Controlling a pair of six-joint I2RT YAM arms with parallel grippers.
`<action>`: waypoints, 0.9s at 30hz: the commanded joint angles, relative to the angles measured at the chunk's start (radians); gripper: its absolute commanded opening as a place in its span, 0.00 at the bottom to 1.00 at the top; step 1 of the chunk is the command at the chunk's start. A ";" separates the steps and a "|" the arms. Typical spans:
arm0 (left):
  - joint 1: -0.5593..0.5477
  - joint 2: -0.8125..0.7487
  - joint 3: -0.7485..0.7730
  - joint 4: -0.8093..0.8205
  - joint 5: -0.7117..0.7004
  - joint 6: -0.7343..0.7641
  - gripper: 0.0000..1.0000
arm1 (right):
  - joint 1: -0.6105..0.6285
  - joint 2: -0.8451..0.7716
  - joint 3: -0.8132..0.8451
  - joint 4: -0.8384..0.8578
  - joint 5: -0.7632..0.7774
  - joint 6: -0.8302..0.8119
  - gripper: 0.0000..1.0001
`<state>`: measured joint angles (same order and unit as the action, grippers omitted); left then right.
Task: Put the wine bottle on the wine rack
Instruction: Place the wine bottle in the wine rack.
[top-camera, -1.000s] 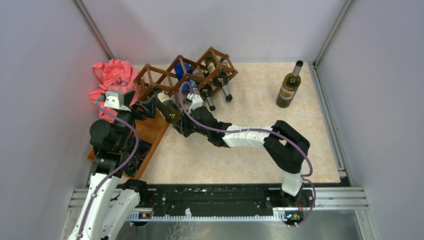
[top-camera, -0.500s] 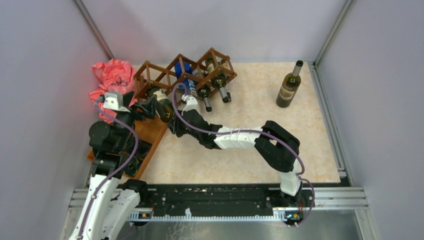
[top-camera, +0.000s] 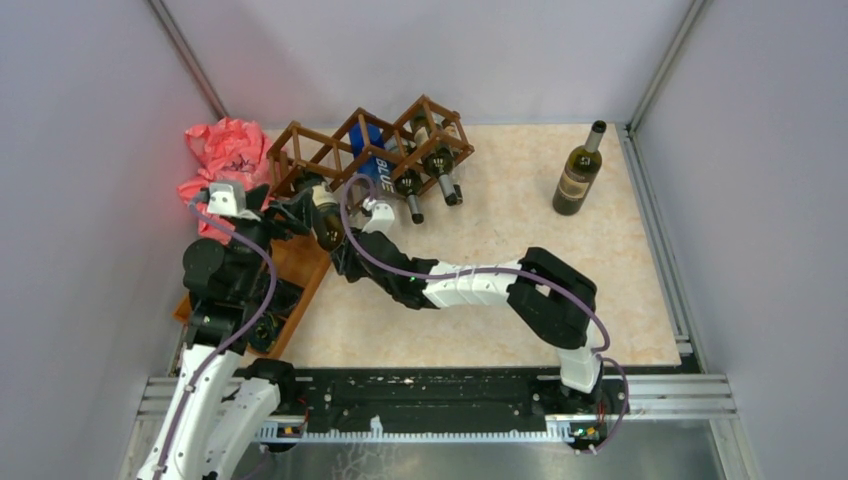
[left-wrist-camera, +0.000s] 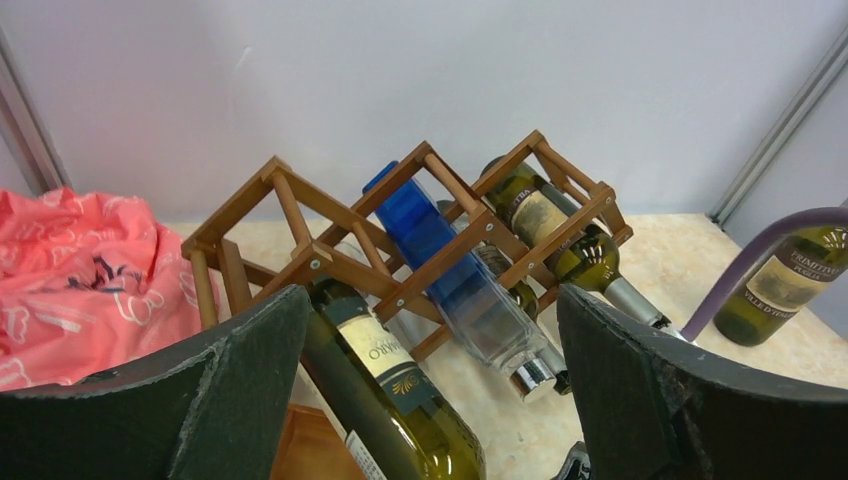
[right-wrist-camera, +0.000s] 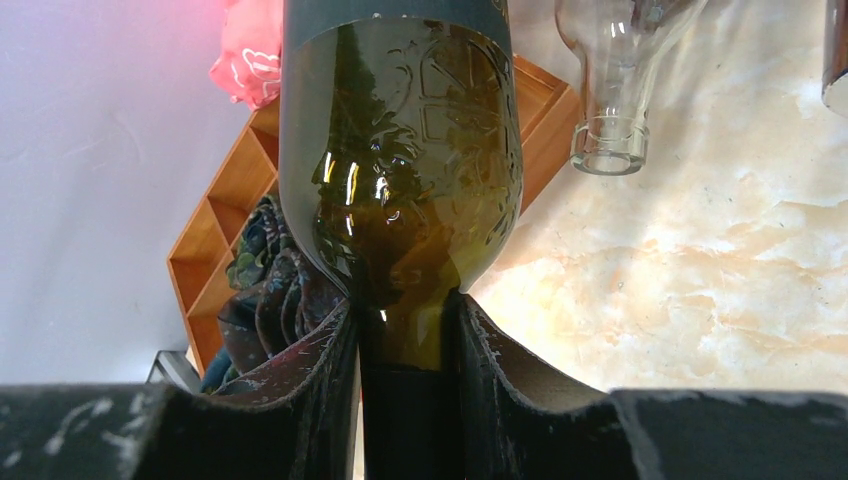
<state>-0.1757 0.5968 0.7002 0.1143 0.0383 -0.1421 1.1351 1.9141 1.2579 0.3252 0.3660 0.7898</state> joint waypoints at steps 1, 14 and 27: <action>0.007 0.009 -0.026 -0.005 -0.060 -0.069 0.99 | -0.009 -0.001 0.081 0.117 0.153 0.051 0.00; 0.009 -0.045 -0.048 -0.005 -0.175 0.000 0.99 | -0.031 0.091 0.212 0.026 0.176 0.186 0.00; 0.019 -0.086 -0.057 -0.002 -0.241 0.034 0.99 | -0.049 0.268 0.440 0.043 0.214 0.138 0.00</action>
<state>-0.1658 0.5274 0.6518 0.0891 -0.1665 -0.1314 1.1248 2.1628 1.5902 0.2741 0.4595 0.9432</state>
